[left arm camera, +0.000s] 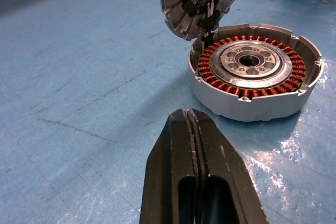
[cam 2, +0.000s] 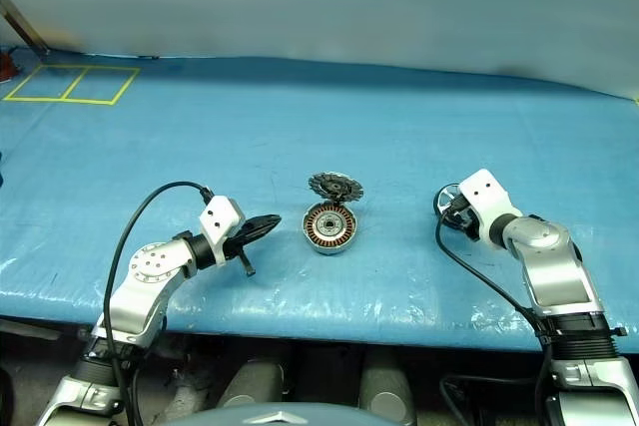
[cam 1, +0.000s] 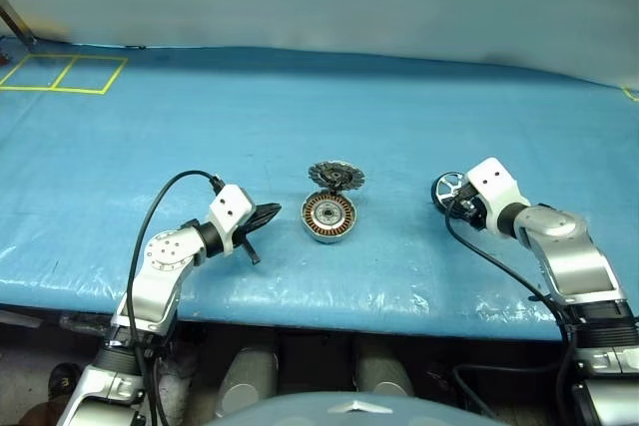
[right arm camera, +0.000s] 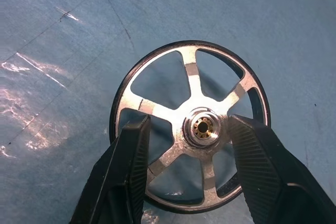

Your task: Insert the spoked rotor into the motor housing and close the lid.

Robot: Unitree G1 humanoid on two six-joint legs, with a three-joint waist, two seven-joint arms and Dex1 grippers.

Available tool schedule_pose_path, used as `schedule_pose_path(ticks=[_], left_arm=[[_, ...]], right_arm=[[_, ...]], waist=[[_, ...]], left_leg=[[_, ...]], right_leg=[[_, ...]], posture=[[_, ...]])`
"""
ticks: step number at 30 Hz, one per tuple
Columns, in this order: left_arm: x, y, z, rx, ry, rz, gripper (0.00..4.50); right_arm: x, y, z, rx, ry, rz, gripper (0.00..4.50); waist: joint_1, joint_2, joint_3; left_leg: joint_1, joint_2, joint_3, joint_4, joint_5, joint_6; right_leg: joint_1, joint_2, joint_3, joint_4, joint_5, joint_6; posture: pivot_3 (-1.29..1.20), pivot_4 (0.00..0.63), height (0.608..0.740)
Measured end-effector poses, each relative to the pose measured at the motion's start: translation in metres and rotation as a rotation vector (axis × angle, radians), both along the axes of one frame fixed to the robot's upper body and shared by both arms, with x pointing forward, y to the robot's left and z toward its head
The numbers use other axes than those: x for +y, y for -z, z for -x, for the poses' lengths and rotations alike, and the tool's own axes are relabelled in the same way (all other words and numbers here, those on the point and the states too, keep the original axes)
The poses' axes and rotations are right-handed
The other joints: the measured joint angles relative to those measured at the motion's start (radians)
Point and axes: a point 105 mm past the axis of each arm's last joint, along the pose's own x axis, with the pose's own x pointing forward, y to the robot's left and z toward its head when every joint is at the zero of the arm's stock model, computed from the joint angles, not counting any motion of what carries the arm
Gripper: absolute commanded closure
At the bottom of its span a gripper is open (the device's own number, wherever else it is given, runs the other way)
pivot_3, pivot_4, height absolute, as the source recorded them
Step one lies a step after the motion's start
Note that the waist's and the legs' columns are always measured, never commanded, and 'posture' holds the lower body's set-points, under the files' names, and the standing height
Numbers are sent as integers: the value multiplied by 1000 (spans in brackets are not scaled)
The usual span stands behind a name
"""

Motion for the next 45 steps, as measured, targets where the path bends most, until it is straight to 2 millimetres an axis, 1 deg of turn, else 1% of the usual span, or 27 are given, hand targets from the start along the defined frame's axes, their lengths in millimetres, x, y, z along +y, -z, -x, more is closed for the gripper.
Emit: schedule_pose_path(ticks=[4, 7, 8, 18, 22, 25, 29, 34, 37, 41, 43, 45], left_arm=[[0, 0, 0, 1, 1, -1, 4500], [0, 0, 0, 2, 0, -1, 4500], [0, 0, 0, 2, 0, -2, 4500], [1, 1, 1, 4, -2, 3, 4500], [3, 0, 1, 4, -8, 14, 4500], [4, -3, 3, 4, -2, 53, 4500], [5, 1, 6, 14, 0, 57, 4500], [7, 2, 8, 23, -10, 76, 4500], [9, 4, 10, 32, -19, 95, 4500], [11, 6, 14, 39, -23, 106, 4500], [11, 7, 15, 43, -18, 112, 4500], [10, 7, 16, 47, -13, 117, 4500]], right_arm=[[3, 1, 2, 10, -26, 0, 2086], [6, 1, 2, 11, -51, 4, 2690], [7, 0, 2, 11, -58, 8, 2816], [21, 0, 6, -25, -119, 13, 2816], [34, -2, 8, -56, -154, -57, 2816], [44, -10, 11, -97, -191, -132, 2816], [57, -12, 20, -111, -248, -217, 2816], [62, -16, 30, -129, -292, -240, 2816], [72, -21, 40, -123, -365, -275, 2816], [78, -23, 54, -93, -440, -270, 2816], [85, -23, 60, -79, -479, -285, 2816], [96, -26, 65, -79, -530, -300, 2816]], waist=[[0, 0, 0], [-1, 0, 0], [-1, 0, 0], [-3, -2, 0], [-3, -2, 0], [-2, -2, 0], [1, -2, 1], [5, -2, 1], [4, -2, 1], [8, -2, 1], [8, -2, 1], [7, -2, 1]], left_leg=[[0, 0, 0, 0, 0, 0], [0, 0, 0, 0, 0, 0], [0, 0, 0, 0, 0, 0], [0, 0, 0, 0, 0, 0], [0, 0, 0, 0, 0, 0], [0, 0, 0, 0, 0, 0], [-1, 0, 0, 0, 0, 0], [-1, 0, 0, 0, 0, 0], [-1, 0, 0, -1, 0, 0], [-1, 0, 0, -1, 0, 0], [-1, 1, 0, 0, -1, 0], [-1, 1, 0, 0, -1, -1]], right_leg=[[0, 0, 0, 0, 0, 0], [0, 0, 0, 0, 0, 0], [0, 0, 0, 0, 0, 0], [0, 0, 0, 0, 0, 0], [0, 0, 0, 0, 0, 0], [-1, 0, 0, 0, 0, 0], [-1, 0, 0, 0, 0, 0], [-2, 0, 0, 0, 0, 0], [-2, 0, 0, 0, 0, -1], [-2, -1, 0, 0, -1, -1], [-2, -1, 0, 0, -1, -1], [-2, -1, 0, 0, -1, -1]], posture=[[0, 150, 740], [0, 150, 740], [0, 150, 740], [0, 150, 740], [0, 150, 740], [0, 150, 740], [0, 150, 740], [0, 150, 740], [0, 150, 740], [0, 150, 740], [0, 150, 740], [0, 150, 740]])
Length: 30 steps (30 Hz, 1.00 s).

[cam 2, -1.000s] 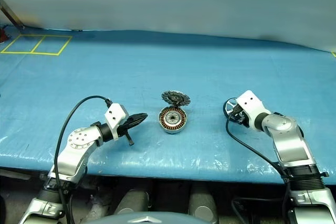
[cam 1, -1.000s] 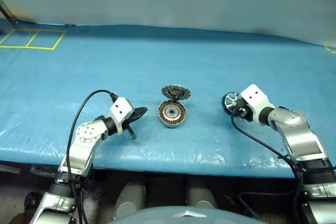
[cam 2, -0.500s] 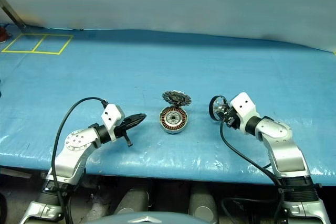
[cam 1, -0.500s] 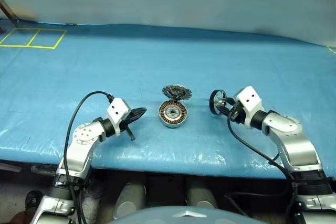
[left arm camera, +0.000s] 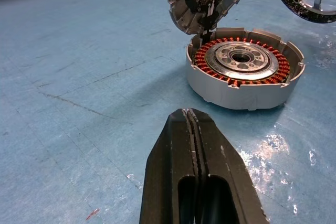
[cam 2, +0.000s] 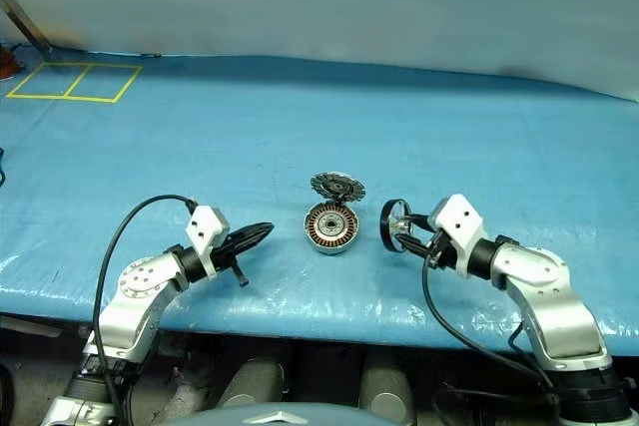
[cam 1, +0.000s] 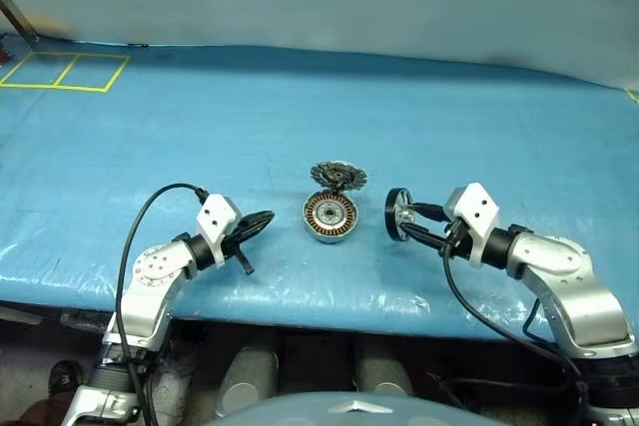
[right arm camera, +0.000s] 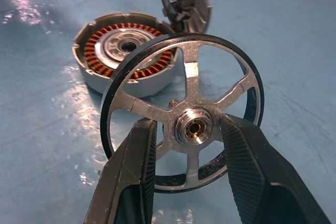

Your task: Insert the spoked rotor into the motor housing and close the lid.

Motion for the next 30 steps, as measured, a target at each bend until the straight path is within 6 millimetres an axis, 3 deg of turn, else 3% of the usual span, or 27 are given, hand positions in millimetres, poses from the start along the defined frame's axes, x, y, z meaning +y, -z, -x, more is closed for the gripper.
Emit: schedule_pose_path(ticks=[12, 30], left_arm=[[-3, -2, -3, -14, 16, -12, 4500], [-5, 5, 1, 5, 3, -12, 4500]], right_arm=[[58, -3, -9, -54, -156, 4, 2816], [64, -6, -23, -103, -201, 114, 2816]], waist=[[2, -1, 0], [1, -1, 0]], left_leg=[[-2, -1, -1, 0, 0, 0], [-2, 0, -1, 0, 0, 0]], right_leg=[[-2, 0, 0, 0, 0, 0], [-2, 0, -1, 0, 0, 0]], posture=[[0, 150, 740], [0, 150, 740]])
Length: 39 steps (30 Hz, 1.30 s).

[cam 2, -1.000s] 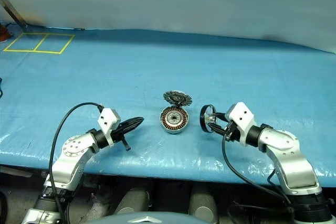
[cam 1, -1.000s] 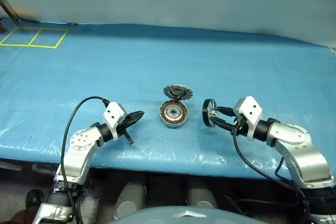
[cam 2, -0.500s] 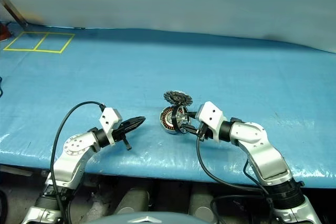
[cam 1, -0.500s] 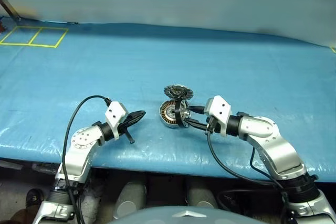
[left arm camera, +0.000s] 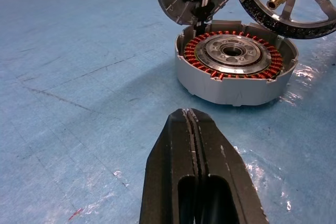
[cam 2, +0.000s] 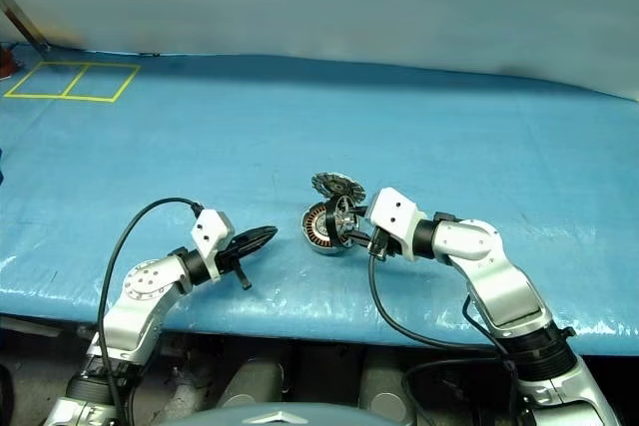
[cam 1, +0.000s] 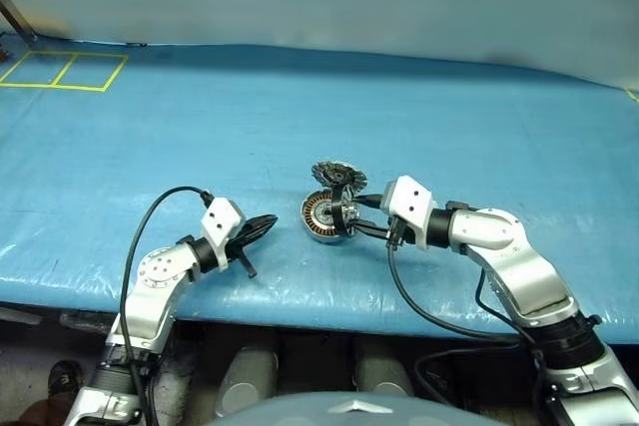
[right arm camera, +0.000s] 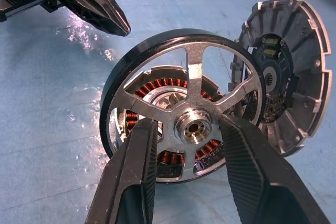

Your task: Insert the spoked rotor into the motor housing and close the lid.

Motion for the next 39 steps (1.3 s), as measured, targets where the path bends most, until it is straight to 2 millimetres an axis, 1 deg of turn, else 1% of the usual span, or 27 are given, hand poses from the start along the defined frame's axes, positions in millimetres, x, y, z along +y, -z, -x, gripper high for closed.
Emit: schedule_pose_path(ticks=[6, 14, 26, 33, 39], left_arm=[[0, -1, -1, -5, -3, 0, 4500], [1, 0, -1, -6, -18, -2, 4500], [1, 2, 0, -7, -23, -1, 4500], [-1, 2, 0, -8, -30, 11, 4500], [-2, 2, 0, -13, -37, 15, 4500]], right_arm=[[7, 3, -9, -41, -23, 57, 2816], [11, 3, -12, -87, -41, 123, 2816], [10, 2, -13, -113, -52, 179, 2816], [8, -1, -13, -126, -85, 230, 2816], [10, -3, -14, -145, -120, 274, 2816]], waist=[[0, 0, 0], [-1, 0, 0], [0, 0, 0], [1, 0, 0], [1, 0, 0]], left_leg=[[0, 0, 0, 0, 0, 0], [0, 0, 0, 0, 0, 0], [1, 0, 0, 0, 0, 0], [1, 0, 0, 0, 0, 0], [1, 0, 0, 0, 0, 0]], right_leg=[[0, 0, 0, 0, 0, 0], [0, 0, 0, 0, 0, 0], [1, 0, 0, 0, 0, 0], [1, 0, 0, 0, 0, 0], [1, 0, 0, 0, 0, 0]], posture=[[0, 150, 740], [0, 150, 740], [0, 150, 740], [0, 150, 740], [0, 150, 740]])
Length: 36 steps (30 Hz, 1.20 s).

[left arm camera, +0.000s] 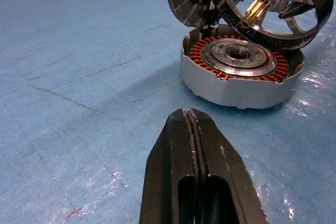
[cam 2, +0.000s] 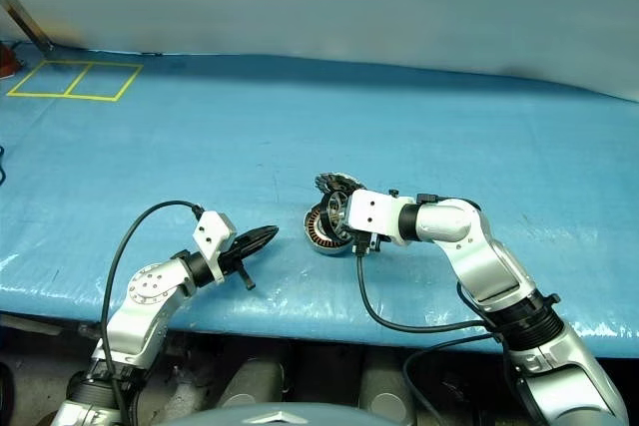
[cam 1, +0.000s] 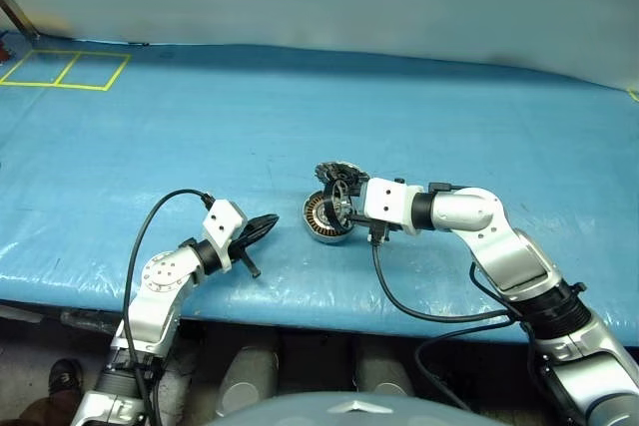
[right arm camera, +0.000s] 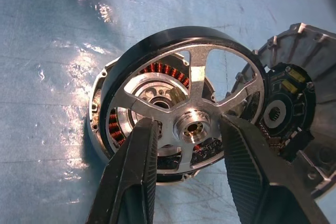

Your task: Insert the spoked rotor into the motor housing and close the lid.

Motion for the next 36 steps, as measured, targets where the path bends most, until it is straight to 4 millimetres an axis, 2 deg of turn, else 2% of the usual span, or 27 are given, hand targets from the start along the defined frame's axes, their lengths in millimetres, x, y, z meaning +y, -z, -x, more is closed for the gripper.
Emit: schedule_pose_path(ticks=[11, 12, 13, 19, 36], left_arm=[[-1, 4, 4, 7, -10, 16, 4500], [-1, 5, 4, 9, -11, 17, 4500], [-1, 5, 5, 10, -12, 17, 4500], [-1, 5, 5, 10, -13, 17, 4500], [0, 5, 3, 3, -7, 21, 4500]], right_arm=[[0, -1, -2, -1, -34, 51, 2816], [0, -1, -2, -1, -33, 52, 2291], [-1, 1, -3, 3, -31, 58, 2127], [-3, 4, -4, 4, -24, 72, 271], [1, 0, -3, -3, -36, 45, 262]], waist=[[0, 0, 0], [0, 0, 0], [0, 0, 0], [0, 0, 0], [0, 0, 0]], left_leg=[[0, 0, 0, 0, 0, 0], [0, 0, 0, 0, 0, 0], [0, 0, 0, 0, 0, 0], [0, 0, 0, 0, 0, 0], [0, 0, 0, 0, 0, 0]], right_leg=[[0, 0, 0, 0, 0, 0], [0, 0, 0, 0, 0, 0], [0, 0, 0, 0, 0, 0], [0, 0, 0, 0, 0, 0], [0, 0, 0, 0, 0, 0]], posture=[[0, 150, 740], [0, 150, 740], [0, 150, 740], [0, 150, 740], [0, 150, 740]])
